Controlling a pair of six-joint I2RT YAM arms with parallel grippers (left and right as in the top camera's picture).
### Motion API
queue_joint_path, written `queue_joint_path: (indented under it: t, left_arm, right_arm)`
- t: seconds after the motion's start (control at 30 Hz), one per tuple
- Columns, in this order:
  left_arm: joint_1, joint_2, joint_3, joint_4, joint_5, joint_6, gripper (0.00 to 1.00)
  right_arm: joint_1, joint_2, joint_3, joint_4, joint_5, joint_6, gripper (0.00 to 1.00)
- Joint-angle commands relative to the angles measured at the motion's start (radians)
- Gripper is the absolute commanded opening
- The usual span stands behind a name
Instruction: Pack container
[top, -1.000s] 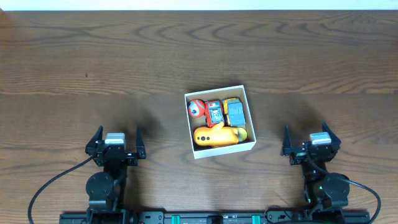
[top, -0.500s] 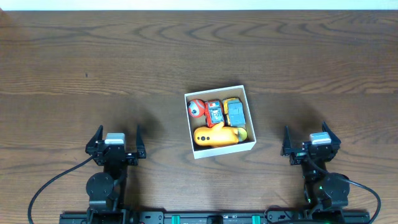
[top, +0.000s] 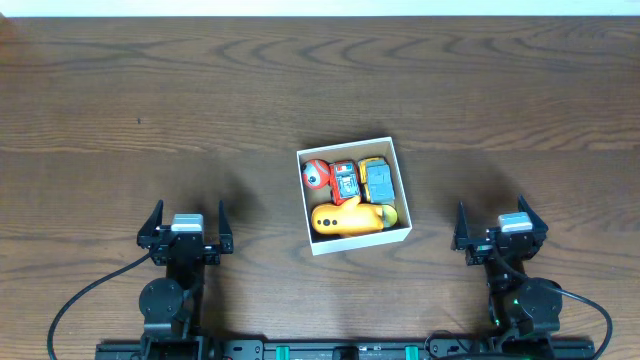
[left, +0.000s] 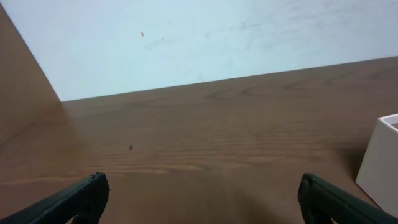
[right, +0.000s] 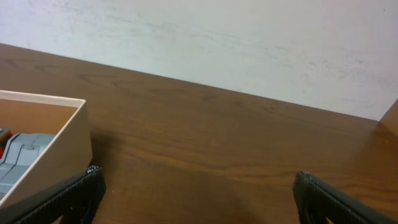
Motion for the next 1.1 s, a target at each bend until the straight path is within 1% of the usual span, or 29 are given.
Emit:
queue_joint_path:
  t: [0.0, 0.07, 0.17, 0.27, 1.07]
  left_arm:
    - [0.005, -0.009, -0.018, -0.027, -0.016, 0.023, 0.98]
    - [0.005, -0.008, -0.018, -0.049, -0.016, 0.022, 0.98]
    - [0.005, -0.008, -0.018, -0.044, -0.016, -0.063, 0.98]
    - [0.005, -0.008, -0.018, -0.05, -0.015, -0.122, 0.98]
    - [0.005, -0.005, -0.018, -0.05, -0.016, -0.124, 0.98]
  right_arm:
    - [-0.011, -0.006, -0.004, -0.001, -0.007, -0.014, 0.99]
    - [-0.011, -0.006, -0.004, -0.002, -0.007, -0.014, 0.99]
    - [-0.011, -0.006, -0.004, -0.002, -0.007, -0.014, 0.99]
    - [-0.011, -0.006, -0.004, -0.001, -0.007, -0.014, 0.99]
    - [-0.011, -0.006, -0.004, -0.002, -0.007, -0.014, 0.99]
